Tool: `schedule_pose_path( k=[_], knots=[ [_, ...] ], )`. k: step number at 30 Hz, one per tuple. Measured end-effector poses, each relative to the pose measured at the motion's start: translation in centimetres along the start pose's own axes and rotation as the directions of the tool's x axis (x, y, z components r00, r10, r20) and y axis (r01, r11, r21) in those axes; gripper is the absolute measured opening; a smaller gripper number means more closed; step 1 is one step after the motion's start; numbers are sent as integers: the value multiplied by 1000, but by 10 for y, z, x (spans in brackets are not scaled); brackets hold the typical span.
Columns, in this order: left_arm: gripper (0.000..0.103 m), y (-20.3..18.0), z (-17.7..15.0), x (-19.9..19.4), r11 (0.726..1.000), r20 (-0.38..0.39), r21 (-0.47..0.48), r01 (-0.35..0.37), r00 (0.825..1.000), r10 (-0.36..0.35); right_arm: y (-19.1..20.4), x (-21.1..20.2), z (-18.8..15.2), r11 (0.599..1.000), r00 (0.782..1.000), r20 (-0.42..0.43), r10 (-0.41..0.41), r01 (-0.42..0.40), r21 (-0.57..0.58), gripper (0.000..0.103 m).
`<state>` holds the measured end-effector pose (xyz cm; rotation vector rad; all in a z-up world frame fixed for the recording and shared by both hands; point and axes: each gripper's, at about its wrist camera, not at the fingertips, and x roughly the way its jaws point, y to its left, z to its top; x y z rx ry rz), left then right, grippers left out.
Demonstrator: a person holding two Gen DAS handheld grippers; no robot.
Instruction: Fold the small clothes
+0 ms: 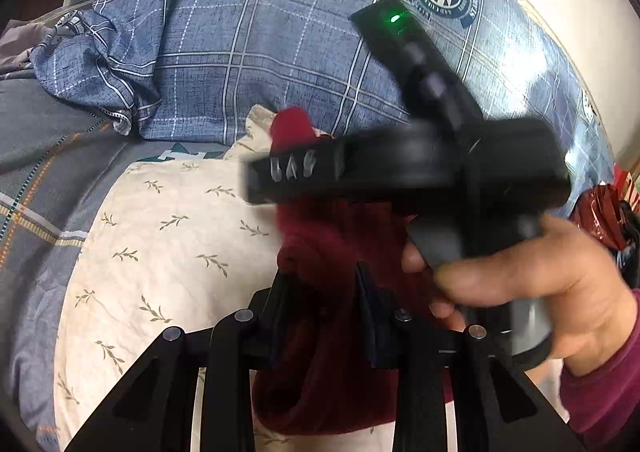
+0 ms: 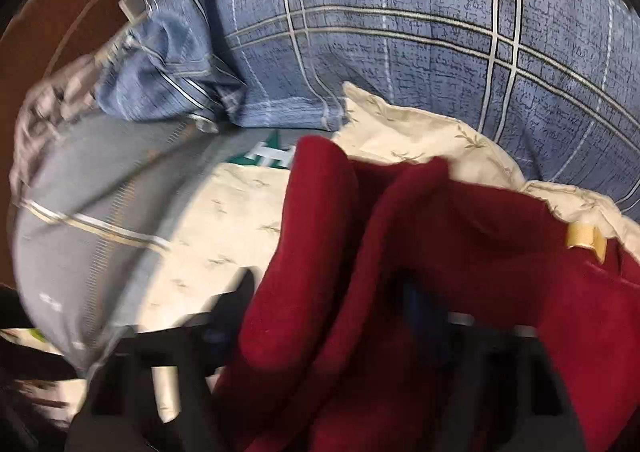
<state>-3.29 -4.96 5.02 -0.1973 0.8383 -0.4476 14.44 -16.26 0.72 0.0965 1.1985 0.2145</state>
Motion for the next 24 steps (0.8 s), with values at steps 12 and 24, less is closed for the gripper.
schedule_pose_path(
  k=[12, 24],
  knots=[
    [75, -10, -7, -1, 994, -4, 22, -109, 994, 109, -21, -42, -8, 997, 988, 132, 78, -81, 16, 18],
    [18, -44, -6, -17, 997, 8, 66, -39, 999, 38, -39, -83, -24, 999, 983, 176, 51, -51, -1, 16]
  ],
)
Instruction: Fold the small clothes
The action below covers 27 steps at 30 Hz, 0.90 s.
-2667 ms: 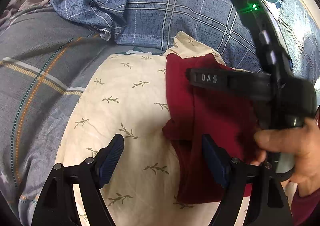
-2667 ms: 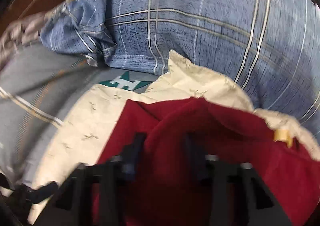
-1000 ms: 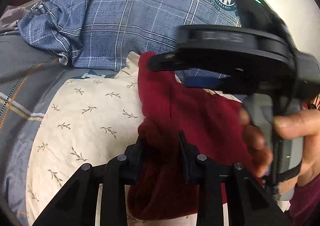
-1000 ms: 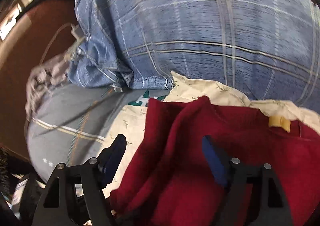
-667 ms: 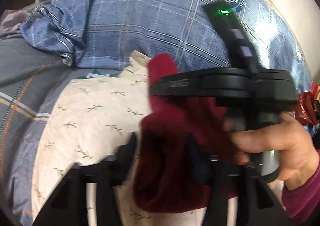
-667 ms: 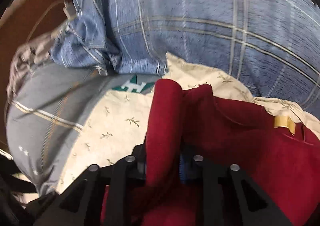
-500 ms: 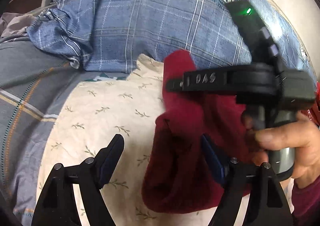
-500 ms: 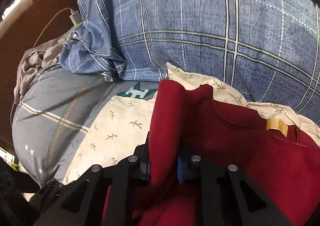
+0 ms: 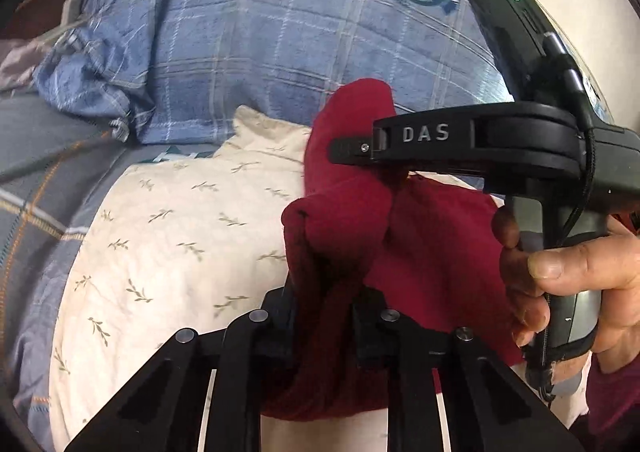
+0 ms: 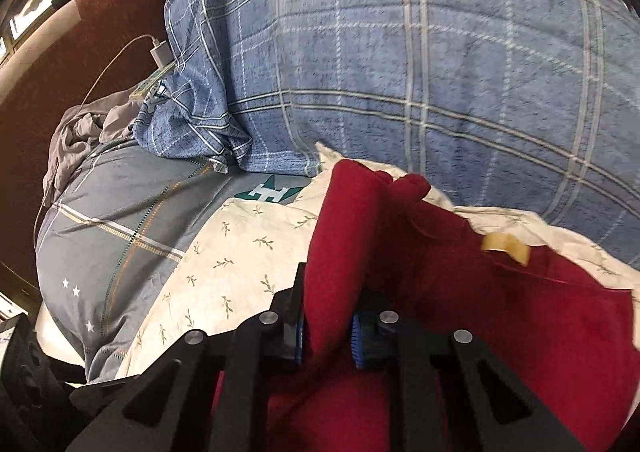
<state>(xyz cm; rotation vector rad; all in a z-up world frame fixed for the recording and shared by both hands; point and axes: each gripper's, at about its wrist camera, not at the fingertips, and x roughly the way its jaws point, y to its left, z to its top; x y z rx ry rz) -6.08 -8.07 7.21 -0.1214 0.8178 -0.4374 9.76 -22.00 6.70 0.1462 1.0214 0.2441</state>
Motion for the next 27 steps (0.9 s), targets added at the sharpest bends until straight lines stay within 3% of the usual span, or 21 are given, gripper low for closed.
schedule_pose_path(
  k=[5, 15, 27],
  knots=[
    [17, -35, 1, -11, 998, -14, 57, 8, 1000, -7, -14, -30, -4, 999, 999, 14, -40, 40, -18, 15],
    [17, -116, 8, -4, 985, -68, 129, 116, 992, -108, -84, -90, -25, 990, 990, 39, -135, 133, 50, 15],
    [16, -189, 0, 20, 968, -132, 210, 138, 985, -112, -155, -115, -55, 975, 983, 15, -182, 178, 130, 15]
  ],
)
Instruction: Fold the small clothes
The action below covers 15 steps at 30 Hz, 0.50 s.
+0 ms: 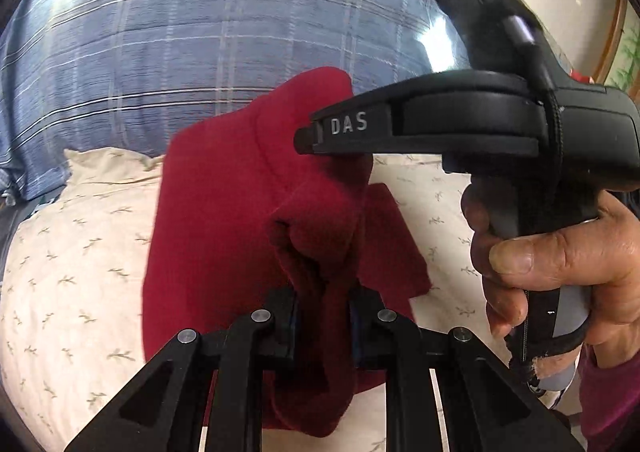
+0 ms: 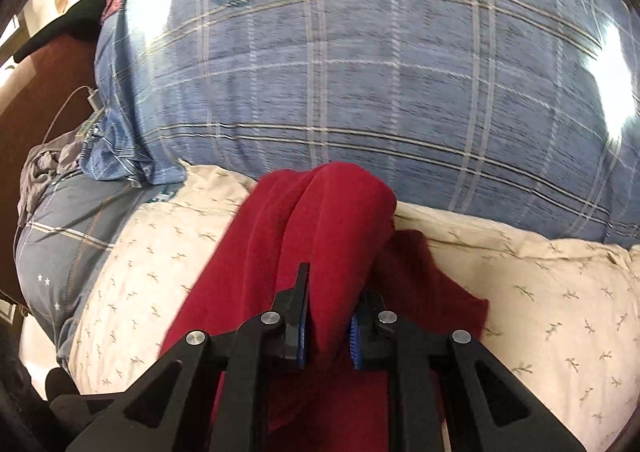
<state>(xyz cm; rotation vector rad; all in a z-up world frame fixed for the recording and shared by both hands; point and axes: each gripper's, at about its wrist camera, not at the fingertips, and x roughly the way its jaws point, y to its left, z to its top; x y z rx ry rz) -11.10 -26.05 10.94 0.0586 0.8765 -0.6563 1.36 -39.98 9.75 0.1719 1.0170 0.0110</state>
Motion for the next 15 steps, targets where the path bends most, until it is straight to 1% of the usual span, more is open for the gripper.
schedule_pose_path(
  k=[3, 7, 12, 13, 14, 15],
  knots=[
    [16, -14, -2, 13, 1000, -25, 6, -3, 1000, 4, -18, 8, -8, 1000, 1000, -20, -9, 9, 29, 15],
    [16, -19, -5, 33, 1000, -67, -16, -2, 998, 1, -34, 28, -19, 998, 998, -58, -26, 29, 52, 15],
    [17, -28, -8, 43, 1000, -65, -12, -13, 998, 12, -51, 38, -27, 995, 998, -68, 9, -2, 102, 15],
    [21, -29, -9, 42, 1000, -65, -14, -6, 998, 5, -53, 39, -27, 994, 997, -70, 18, -10, 110, 18],
    [29, -30, -9, 40, 1000, -75, -11, 14, 997, -14, -56, 39, -28, 992, 997, -72, 29, -20, 126, 21],
    [32, -28, -8, 38, 999, -88, -8, 44, 995, -44, -58, 37, -29, 989, 997, -67, 32, -22, 150, 30]
  ],
)
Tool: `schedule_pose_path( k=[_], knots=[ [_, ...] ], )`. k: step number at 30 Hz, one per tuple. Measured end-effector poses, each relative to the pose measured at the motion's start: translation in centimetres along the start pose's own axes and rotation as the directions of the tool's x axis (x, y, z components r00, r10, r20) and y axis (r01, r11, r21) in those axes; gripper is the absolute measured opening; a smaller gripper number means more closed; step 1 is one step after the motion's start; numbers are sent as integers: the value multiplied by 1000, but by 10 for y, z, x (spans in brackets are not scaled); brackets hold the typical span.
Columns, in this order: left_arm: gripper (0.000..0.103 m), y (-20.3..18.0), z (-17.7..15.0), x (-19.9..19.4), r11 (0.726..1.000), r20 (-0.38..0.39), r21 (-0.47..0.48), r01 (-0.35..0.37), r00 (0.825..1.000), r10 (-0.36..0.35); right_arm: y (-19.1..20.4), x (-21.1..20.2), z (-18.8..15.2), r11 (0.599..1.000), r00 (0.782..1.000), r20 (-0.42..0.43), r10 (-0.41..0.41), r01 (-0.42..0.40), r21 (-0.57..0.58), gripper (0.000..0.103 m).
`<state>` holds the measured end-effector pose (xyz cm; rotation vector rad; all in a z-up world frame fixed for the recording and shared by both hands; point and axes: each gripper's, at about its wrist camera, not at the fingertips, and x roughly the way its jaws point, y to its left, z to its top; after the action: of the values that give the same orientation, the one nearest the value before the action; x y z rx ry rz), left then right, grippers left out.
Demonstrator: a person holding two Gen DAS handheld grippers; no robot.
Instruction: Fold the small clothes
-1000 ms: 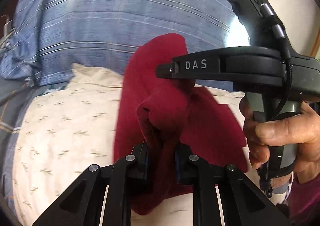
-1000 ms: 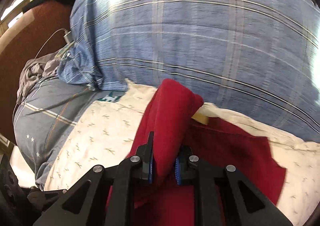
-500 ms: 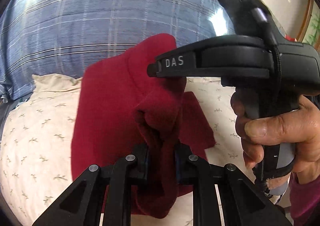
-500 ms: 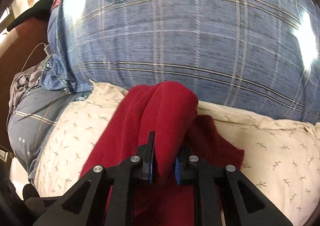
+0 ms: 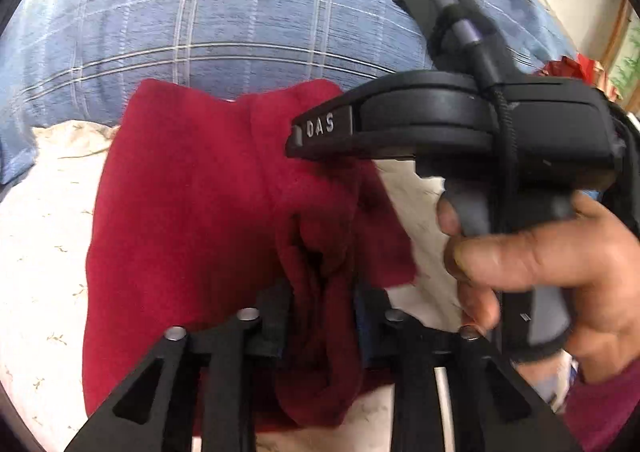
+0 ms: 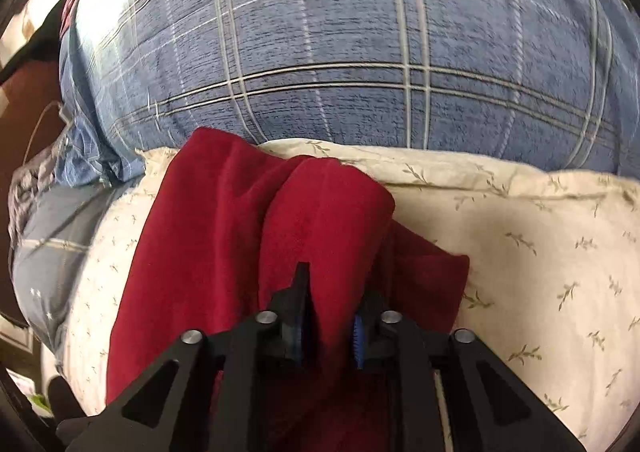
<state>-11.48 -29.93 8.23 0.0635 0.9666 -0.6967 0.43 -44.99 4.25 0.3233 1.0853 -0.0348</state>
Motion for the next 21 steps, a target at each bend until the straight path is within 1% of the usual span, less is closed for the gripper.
schedule_pose_path(
  k=[1, 2, 3, 4, 6, 7, 8, 11, 13, 15, 18, 19, 21],
  knots=[
    [34, 3, -1, -4, 1000, -16, 4, 29, 999, -29, -6, -5, -3, 1000, 1000, 7, 3, -3, 17, 31],
    [36, 4, -4, -15, 999, -29, 19, 45, 999, -44, -9, -9, -5, 1000, 1000, 11, 9, -9, 29, 31],
    [38, 6, -6, -24, 998, -28, 40, 41, 999, -39, -12, -17, -10, 998, 999, 17, 29, -30, 49, 32],
    [45, 9, -9, -35, 998, -14, 65, 23, 1000, -22, -15, -22, -14, 996, 998, 20, 53, -54, 70, 33],
    [52, 23, -15, -62, 995, 40, 89, -43, 998, 40, -20, -39, -26, 985, 991, 42, 123, -127, 113, 45],
    [53, 30, -17, -72, 994, 60, 86, -65, 996, 60, -20, -49, -34, 979, 986, 63, 152, -159, 127, 49],
    [53, 38, -19, -81, 993, 75, 79, -91, 994, 85, -19, -57, -40, 977, 984, 75, 164, -172, 129, 57],
    [55, 53, -24, -94, 987, 103, 53, -152, 984, 146, -5, -74, -63, 969, 973, 102, 209, -220, 116, 67],
    [55, 64, -29, -91, 982, 78, 20, -188, 979, 186, 1, -73, -74, 963, 971, 85, 225, -234, 132, 69],
    [55, 65, -33, -86, 981, 60, 1, -192, 980, 191, 9, -66, -82, 956, 968, 54, 247, -252, 149, 69],
    [55, 62, -36, -78, 977, 50, 8, -212, 976, 212, 18, -56, -89, 951, 965, 40, 260, -263, 161, 69],
    [55, 61, -37, -73, 976, 44, 10, -216, 976, 215, 21, -49, -92, 957, 971, 23, 239, -240, 165, 65],
    [55, 59, -32, -66, 976, 31, 8, -217, 976, 217, 27, -39, -97, 976, 983, -12, 181, -178, 130, 14]
  ],
)
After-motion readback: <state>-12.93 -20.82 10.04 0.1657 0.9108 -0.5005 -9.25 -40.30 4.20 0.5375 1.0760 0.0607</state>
